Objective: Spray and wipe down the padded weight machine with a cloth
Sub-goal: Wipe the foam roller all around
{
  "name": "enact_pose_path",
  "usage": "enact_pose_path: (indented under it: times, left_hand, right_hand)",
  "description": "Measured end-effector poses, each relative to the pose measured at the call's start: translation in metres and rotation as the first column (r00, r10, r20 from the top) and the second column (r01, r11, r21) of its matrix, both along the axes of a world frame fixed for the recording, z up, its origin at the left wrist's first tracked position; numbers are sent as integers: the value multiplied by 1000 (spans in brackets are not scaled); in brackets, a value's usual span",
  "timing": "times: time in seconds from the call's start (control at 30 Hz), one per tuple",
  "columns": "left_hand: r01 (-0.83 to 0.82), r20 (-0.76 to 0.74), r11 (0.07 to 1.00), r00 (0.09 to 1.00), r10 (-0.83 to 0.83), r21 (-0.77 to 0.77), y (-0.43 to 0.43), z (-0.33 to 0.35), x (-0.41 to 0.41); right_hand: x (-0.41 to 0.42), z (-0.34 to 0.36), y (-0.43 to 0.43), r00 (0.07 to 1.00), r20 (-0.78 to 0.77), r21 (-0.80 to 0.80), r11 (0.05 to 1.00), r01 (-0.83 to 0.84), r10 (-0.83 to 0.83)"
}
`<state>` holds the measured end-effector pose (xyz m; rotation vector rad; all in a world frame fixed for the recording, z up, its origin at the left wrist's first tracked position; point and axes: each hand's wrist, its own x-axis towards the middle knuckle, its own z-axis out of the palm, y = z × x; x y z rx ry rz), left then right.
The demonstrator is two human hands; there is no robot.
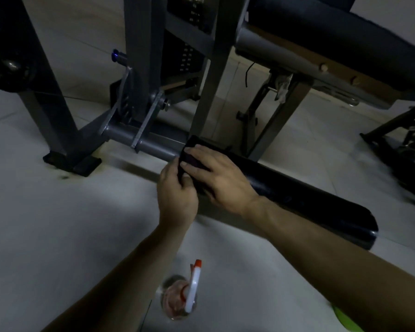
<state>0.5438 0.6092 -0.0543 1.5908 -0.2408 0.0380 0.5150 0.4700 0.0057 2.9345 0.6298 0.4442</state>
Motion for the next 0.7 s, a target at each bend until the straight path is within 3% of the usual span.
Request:
enact_pose_path:
  times: [0.13, 0.27, 0.47, 0.7]
  left_hand:
    - [-132, 305, 943, 952, 34, 306, -19, 6, -31]
    - [-164, 545, 849, 822, -164, 503, -40, 5, -60]
    - [-250, 619, 653, 662, -422, 714, -95, 8, -101]
    - [-367, 587, 465, 606, -538, 805, -156, 7, -120]
  right_hand:
    - [-48, -11, -44, 994, 108, 1, 1000, -5, 4]
    - [-111, -14, -110, 988, 153, -13, 999, 39, -36]
    - [-204, -23, -198, 973, 132, -11, 982, 191, -187]
    - [-275, -34, -260, 936, 190, 29, 955, 296, -296]
